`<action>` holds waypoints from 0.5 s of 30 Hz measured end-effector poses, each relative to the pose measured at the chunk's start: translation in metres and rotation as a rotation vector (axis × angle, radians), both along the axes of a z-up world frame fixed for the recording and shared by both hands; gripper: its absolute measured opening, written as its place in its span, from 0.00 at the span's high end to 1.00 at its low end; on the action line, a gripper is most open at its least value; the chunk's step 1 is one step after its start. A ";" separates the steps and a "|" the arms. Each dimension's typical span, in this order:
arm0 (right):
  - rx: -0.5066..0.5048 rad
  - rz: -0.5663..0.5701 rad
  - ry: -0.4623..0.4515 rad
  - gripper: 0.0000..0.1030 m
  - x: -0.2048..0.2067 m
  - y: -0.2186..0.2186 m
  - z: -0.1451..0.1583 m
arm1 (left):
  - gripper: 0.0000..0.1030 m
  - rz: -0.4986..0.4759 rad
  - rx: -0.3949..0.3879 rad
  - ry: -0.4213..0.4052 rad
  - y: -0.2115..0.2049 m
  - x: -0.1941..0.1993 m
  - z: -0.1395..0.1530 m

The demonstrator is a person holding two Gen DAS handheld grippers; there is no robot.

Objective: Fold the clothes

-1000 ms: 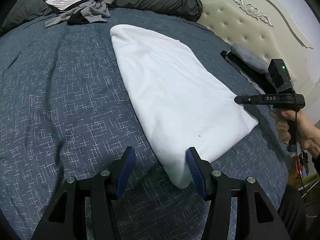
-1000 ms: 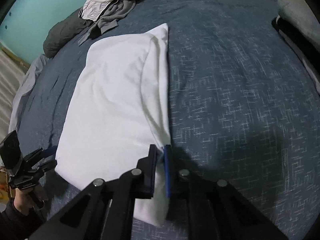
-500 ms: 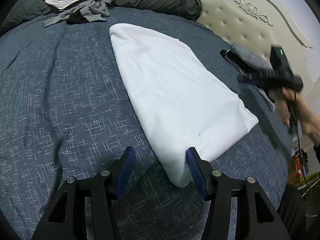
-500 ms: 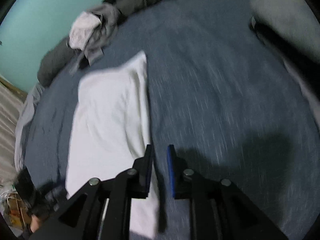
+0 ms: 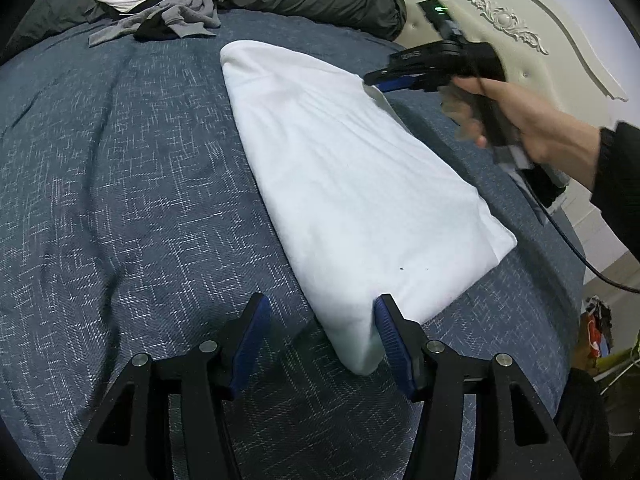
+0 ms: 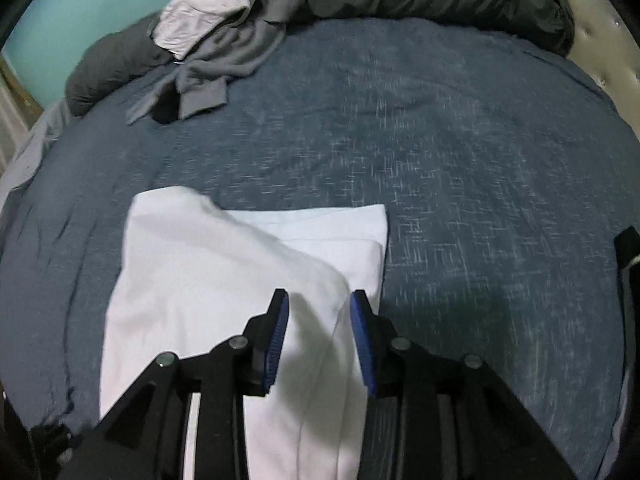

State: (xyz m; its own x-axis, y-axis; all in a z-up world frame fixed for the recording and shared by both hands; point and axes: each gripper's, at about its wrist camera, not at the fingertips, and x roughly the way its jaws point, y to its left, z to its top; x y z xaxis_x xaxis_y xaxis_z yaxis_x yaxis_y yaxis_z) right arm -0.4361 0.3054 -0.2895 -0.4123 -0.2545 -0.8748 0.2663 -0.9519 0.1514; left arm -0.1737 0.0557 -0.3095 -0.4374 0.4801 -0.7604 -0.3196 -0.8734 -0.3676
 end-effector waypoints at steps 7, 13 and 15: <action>-0.031 -0.013 -0.002 0.92 -0.016 0.001 -0.011 | 0.42 0.002 0.008 -0.004 -0.001 0.002 0.000; 0.027 -0.056 0.050 0.96 -0.021 0.001 -0.009 | 0.42 0.002 0.007 -0.005 -0.002 0.003 0.001; 0.095 -0.062 0.075 0.99 -0.024 -0.002 -0.010 | 0.42 0.001 0.006 -0.006 -0.001 0.008 0.000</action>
